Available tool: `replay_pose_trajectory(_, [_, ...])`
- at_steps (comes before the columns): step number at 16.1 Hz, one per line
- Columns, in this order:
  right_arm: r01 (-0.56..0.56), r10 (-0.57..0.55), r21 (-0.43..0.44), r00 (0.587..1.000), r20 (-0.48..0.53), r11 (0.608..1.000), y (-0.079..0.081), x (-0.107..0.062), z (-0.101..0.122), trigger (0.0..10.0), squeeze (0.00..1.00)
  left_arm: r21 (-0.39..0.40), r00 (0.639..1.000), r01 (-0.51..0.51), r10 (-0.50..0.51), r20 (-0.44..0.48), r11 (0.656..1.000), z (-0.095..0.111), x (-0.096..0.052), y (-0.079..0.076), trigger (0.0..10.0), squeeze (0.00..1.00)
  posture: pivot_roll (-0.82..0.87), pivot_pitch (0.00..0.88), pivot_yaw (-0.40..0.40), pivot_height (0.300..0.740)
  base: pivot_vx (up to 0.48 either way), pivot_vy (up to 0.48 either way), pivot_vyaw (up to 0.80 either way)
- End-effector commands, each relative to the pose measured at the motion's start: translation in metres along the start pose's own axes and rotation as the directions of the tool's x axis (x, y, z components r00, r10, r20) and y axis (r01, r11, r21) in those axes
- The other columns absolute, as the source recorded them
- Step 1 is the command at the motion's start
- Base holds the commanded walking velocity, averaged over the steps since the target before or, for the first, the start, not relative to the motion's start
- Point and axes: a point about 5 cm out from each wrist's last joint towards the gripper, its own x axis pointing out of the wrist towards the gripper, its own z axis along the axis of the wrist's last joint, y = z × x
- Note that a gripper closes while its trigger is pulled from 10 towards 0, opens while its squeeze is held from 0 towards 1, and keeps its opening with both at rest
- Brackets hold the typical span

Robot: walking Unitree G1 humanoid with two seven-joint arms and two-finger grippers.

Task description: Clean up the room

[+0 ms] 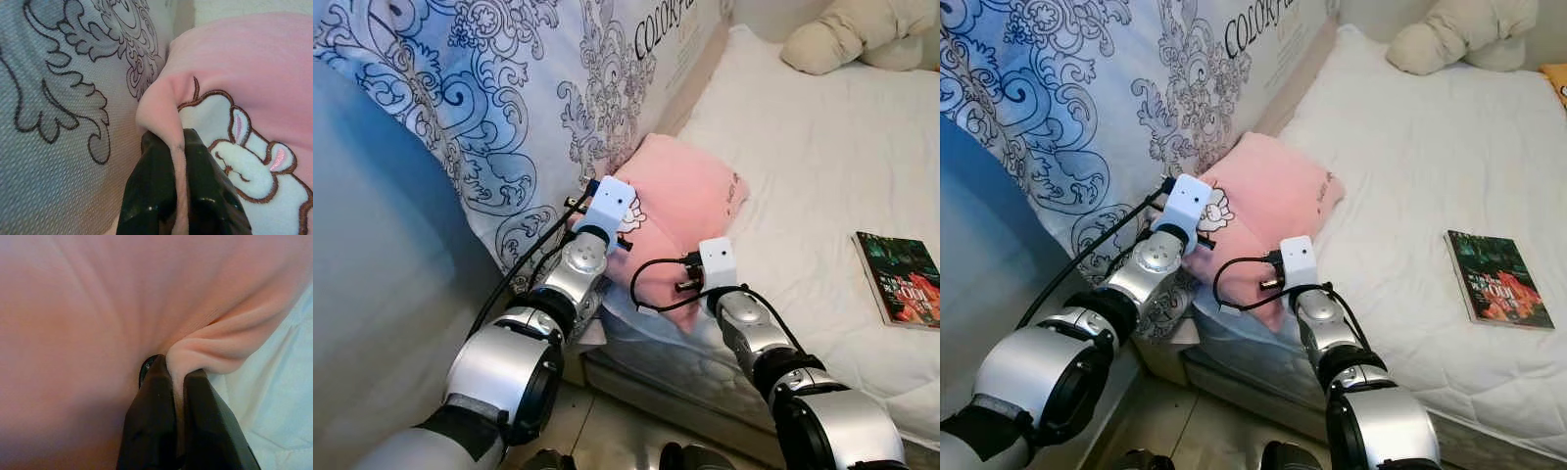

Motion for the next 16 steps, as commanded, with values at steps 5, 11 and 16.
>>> replay_pose_trajectory(5, [0.047,-0.047,-0.034,0.999,-0.007,0.998,-0.011,-0.006,-0.014,10.0,1.0,-0.016,0.997,-0.001,0.002,0.074,1.0,0.005,0.0,0.008,10.0,1.0,-0.06,0.0,-0.049,0.74,0.0,0.0,0.0])
replay_pose_trajectory(11, [0.178,-0.176,0.018,0.94,0.293,0.984,-0.024,-0.029,-0.006,10.0,1.0,-0.048,0.948,0.037,-0.02,0.316,0.998,0.028,-0.005,0.031,10.0,1.0,-0.04,0.0,-0.038,0.74,0.0,0.0,0.0])
replay_pose_trajectory(16, [0.253,-0.296,0.153,0.822,0.487,0.955,-0.028,-0.089,0.003,10.0,1.0,-0.076,0.893,0.135,-0.089,0.441,0.988,0.016,-0.031,0.038,10.0,1.0,0.0,0.0,-0.025,0.74,0.0,0.0,0.0])
